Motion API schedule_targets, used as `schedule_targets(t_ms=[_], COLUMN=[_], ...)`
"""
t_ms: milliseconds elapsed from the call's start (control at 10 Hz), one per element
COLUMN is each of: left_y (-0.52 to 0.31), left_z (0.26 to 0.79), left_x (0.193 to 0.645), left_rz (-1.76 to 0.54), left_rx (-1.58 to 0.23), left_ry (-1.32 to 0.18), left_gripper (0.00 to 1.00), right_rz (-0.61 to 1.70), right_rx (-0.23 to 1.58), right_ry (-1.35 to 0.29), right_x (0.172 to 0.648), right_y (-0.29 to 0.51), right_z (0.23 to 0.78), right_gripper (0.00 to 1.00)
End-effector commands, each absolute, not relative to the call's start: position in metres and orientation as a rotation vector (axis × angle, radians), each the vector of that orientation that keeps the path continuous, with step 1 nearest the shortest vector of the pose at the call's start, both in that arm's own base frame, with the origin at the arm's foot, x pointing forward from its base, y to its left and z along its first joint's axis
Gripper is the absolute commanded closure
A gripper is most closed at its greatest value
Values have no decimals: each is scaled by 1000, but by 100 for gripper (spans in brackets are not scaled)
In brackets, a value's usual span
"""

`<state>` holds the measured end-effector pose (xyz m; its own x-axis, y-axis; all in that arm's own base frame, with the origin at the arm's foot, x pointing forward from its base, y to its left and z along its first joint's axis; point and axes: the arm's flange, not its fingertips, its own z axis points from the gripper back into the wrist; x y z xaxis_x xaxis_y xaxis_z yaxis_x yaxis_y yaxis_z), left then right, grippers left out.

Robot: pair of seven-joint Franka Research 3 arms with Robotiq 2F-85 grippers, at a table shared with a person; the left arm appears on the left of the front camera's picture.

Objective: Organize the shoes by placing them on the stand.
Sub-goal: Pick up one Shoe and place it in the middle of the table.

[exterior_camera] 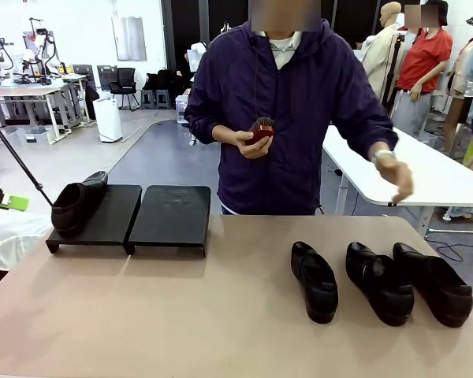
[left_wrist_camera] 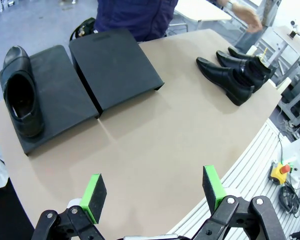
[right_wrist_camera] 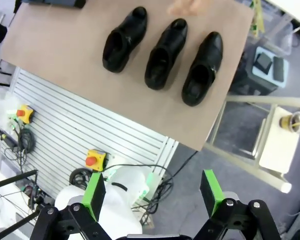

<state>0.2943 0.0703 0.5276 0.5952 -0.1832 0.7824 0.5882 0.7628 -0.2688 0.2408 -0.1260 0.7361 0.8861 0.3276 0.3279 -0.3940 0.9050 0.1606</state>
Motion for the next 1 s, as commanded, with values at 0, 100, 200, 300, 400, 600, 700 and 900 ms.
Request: schedule_targets(t_ms=[0,100,200,300,400,600,700,900], left_y=[70,70,70,70,70,70,70,70], left_z=[526,526,526,526,526,526,526,526], left_x=[291,291,291,291,291,291,291,291], left_rz=[-481,-481,-481,-481,-481,-481,-481,-481], left_rx=[-541,-541,-541,-541,-541,-541,-541,-541], left_ry=[-812,-812,-812,-812,-812,-812,-812,-812], left_gripper=[0,0,0,0,0,0,0,0], right_rz=[398,387,407,426,485,505,511,524], right_rx=[209,212,220,203,241,178,163,97], right_ry=[-312,-318,-319,-308,-293,-292,-316,-346], right_x=[249,262,276,290,305,332,348,384], right_y=[-92,-59,-24,14,53,134,165,209], right_z=[725,714,697,678,655,605,582,540], right_gripper=[0,0,0,0,0,0,0,0])
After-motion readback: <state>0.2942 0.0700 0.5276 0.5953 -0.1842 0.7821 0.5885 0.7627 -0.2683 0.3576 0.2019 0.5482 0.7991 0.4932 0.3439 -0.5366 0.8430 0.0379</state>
